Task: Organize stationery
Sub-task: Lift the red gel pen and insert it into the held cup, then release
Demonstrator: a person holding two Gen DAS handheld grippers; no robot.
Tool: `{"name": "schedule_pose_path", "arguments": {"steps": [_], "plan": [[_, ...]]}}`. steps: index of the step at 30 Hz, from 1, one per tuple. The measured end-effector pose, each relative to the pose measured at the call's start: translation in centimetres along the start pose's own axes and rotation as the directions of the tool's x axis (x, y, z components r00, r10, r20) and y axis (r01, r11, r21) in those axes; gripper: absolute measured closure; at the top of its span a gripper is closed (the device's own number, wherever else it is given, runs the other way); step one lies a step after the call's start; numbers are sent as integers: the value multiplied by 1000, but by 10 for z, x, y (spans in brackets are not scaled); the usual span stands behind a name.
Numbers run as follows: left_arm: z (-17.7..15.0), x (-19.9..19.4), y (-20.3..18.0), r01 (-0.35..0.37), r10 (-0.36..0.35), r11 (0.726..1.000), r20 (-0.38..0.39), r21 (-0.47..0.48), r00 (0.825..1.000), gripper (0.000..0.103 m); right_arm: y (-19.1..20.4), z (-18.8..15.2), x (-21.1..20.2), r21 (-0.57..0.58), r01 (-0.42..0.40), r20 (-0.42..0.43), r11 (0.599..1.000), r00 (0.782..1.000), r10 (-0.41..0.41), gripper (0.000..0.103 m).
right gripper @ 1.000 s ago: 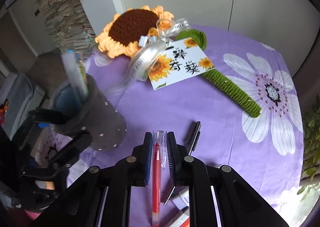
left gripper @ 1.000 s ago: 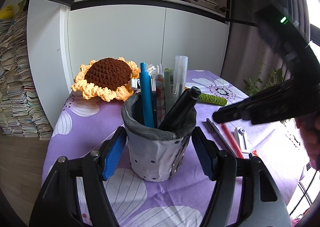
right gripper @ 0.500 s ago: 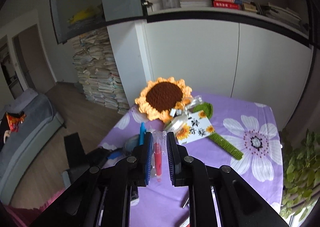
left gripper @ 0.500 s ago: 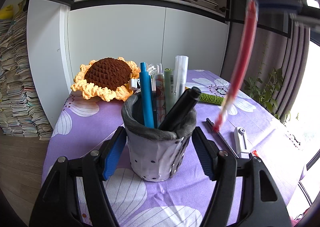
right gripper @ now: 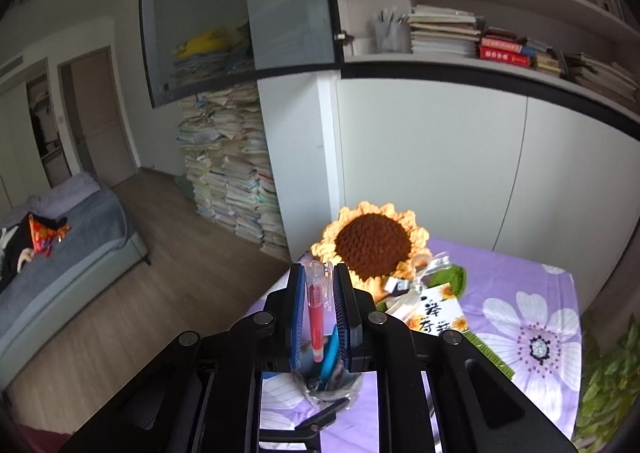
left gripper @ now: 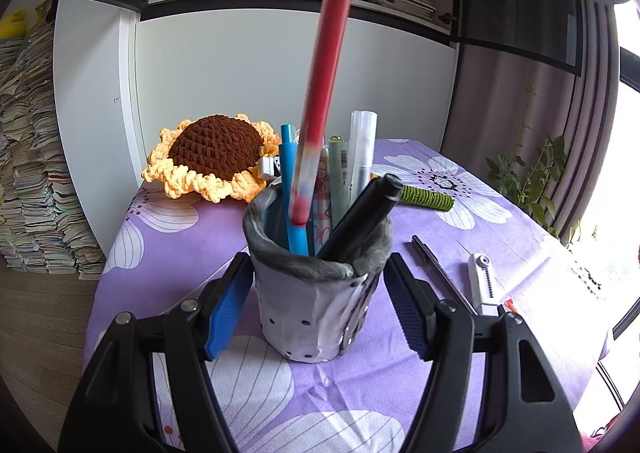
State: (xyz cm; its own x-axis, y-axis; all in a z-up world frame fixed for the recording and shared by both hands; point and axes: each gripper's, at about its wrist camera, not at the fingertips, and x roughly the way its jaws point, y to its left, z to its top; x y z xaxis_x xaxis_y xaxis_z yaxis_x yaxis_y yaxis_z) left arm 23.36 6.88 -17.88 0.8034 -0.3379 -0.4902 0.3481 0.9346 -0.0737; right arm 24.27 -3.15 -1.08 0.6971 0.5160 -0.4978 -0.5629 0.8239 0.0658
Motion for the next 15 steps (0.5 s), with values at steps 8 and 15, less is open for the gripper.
{"name": "schedule_pose_path", "arguments": {"steps": [8,15], "plan": [[0,0,0,-1,1,1000,0,0,1000,36,-4,-33,44,16,-26,-122,1000,992,27,87],[0,2,0,1,-1,1000,-5,-1,1000,36,-14,-47,58,70,-37,-194,997,980,50,87]]}}
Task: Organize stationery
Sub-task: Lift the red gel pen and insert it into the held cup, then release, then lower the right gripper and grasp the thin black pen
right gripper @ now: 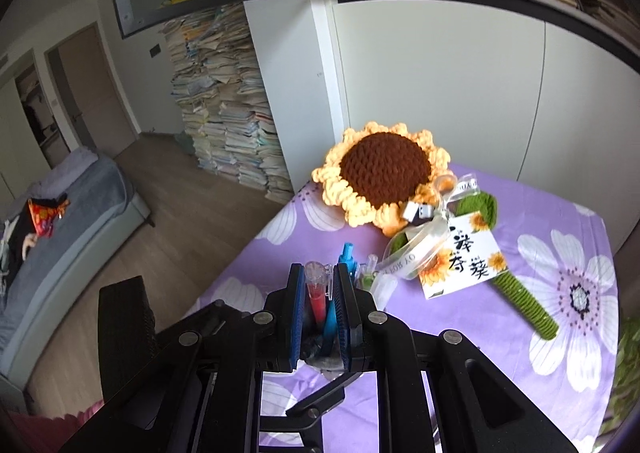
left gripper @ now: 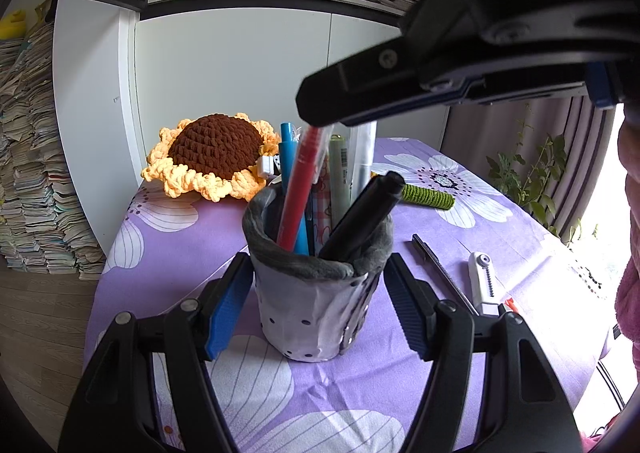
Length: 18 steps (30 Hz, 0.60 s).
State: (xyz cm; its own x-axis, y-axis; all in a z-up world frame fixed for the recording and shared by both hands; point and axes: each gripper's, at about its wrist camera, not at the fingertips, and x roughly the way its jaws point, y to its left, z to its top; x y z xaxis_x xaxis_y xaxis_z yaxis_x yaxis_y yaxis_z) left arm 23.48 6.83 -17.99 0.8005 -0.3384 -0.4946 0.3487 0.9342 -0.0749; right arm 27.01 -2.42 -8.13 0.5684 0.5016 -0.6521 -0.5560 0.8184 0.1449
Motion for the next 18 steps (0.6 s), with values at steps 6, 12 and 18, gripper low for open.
{"name": "schedule_pose_path", "arguments": {"steps": [6,12,18], "plan": [[-1,1,0,-1,1,1000,-1,0,1000,36,-11,-2,2,66,-77,-36,995,996,80,87],[0,0,0,-1,1,1000,-1,1,1000,36,-39,1,-42,141,-51,62,989,997,43,87],[0,0,0,-1,1,1000,-1,1,1000,36,-97,-21,-32,243,177,-85,954,983,-161,64]]}}
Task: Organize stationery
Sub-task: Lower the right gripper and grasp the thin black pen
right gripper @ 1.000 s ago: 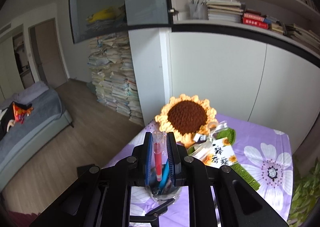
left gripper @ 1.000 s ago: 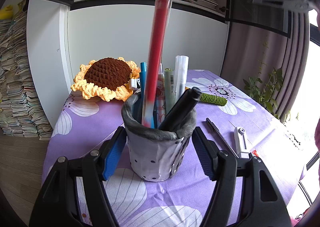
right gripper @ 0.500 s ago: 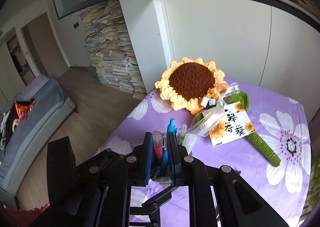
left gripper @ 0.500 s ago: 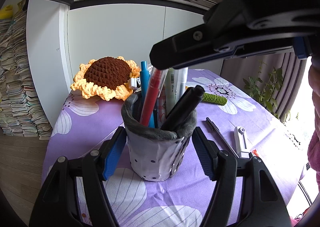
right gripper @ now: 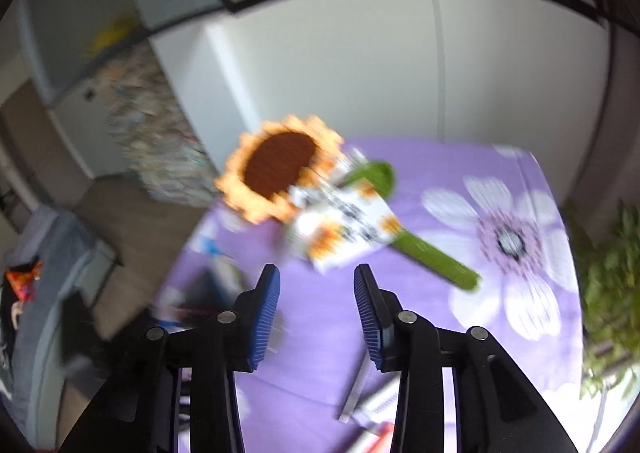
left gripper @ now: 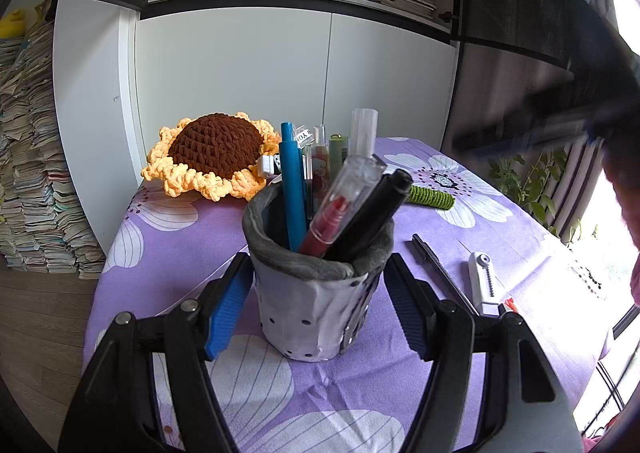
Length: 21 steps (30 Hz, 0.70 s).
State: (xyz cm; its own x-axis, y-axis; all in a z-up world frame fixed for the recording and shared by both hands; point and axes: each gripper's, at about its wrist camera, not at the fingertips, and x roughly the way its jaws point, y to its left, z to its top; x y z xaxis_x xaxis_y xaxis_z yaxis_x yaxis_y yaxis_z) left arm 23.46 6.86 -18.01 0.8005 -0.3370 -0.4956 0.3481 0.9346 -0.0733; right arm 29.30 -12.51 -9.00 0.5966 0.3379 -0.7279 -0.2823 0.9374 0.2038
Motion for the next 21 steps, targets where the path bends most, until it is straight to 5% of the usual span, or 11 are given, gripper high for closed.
{"name": "schedule_pose_path", "arguments": {"steps": [6,21], "plan": [[0,0,0,0,0,1000,0,0,1000,36,-38,-22,67,74,58,-204,996,978,-42,64],[0,-1,0,1,-1,1000,0,0,1000,36,-35,-33,98,79,30,-268,996,963,-8,64]]}}
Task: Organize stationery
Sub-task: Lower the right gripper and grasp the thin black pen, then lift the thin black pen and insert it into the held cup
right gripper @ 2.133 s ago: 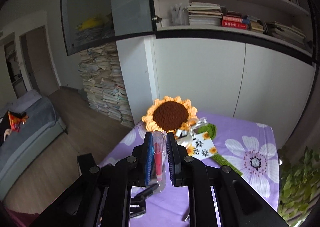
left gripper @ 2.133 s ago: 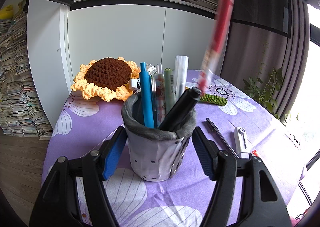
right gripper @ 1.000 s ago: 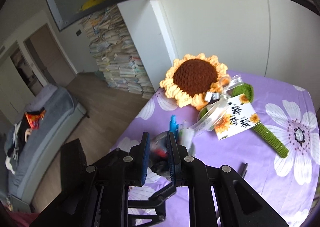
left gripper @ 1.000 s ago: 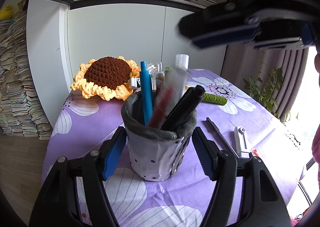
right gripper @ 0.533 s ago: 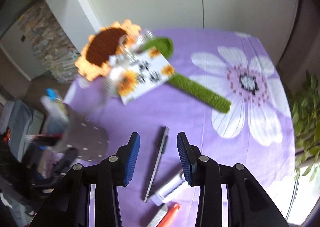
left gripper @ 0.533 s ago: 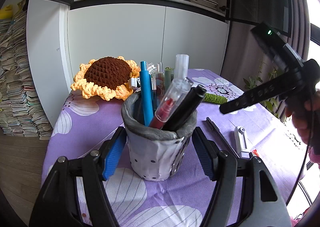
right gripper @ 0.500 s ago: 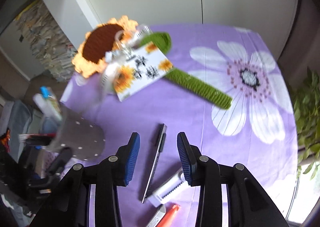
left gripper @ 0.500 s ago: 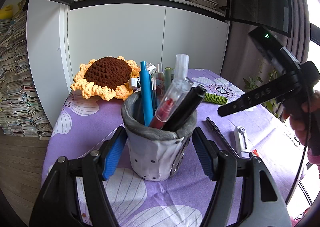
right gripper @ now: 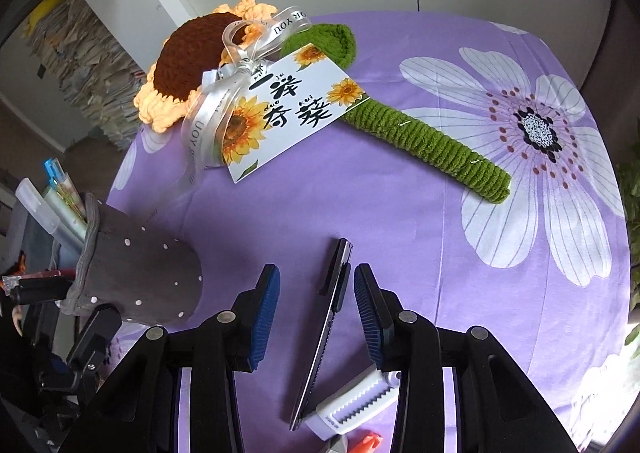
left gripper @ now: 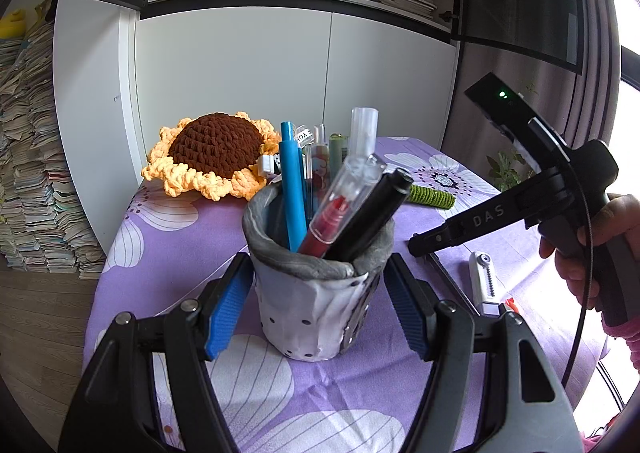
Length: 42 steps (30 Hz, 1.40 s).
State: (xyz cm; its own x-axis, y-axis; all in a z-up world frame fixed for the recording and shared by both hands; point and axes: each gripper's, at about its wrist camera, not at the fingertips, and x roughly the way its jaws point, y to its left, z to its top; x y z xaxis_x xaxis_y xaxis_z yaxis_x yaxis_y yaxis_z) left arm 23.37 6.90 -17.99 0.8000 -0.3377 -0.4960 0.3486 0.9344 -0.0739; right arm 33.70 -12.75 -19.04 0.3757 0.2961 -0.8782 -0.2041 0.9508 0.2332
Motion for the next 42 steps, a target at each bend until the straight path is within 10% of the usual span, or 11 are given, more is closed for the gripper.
{"name": "schedule_pose_path", "arguments": {"steps": [4,6,16,24,42], "plan": [[0,0,0,0,0,1000,0,0,1000,36,4,2,10,-15,18,-19,1000,1000,-18,64],[0,0,0,0,0,1000,0,0,1000,36,5,3,13,-28,26,-16,999,1000,-26,82],[0,0,0,0,0,1000,0,0,1000,36,-7,-5,26,114,-301,-124,947,941,314,90],[0,0,0,0,0,1000,0,0,1000,36,-2,-4,2,-20,-32,-24,999,999,31,90],[0,0,0,0,0,1000,-1,1,1000,36,7,5,16,-3,-12,-52,1000,999,12,88]]}}
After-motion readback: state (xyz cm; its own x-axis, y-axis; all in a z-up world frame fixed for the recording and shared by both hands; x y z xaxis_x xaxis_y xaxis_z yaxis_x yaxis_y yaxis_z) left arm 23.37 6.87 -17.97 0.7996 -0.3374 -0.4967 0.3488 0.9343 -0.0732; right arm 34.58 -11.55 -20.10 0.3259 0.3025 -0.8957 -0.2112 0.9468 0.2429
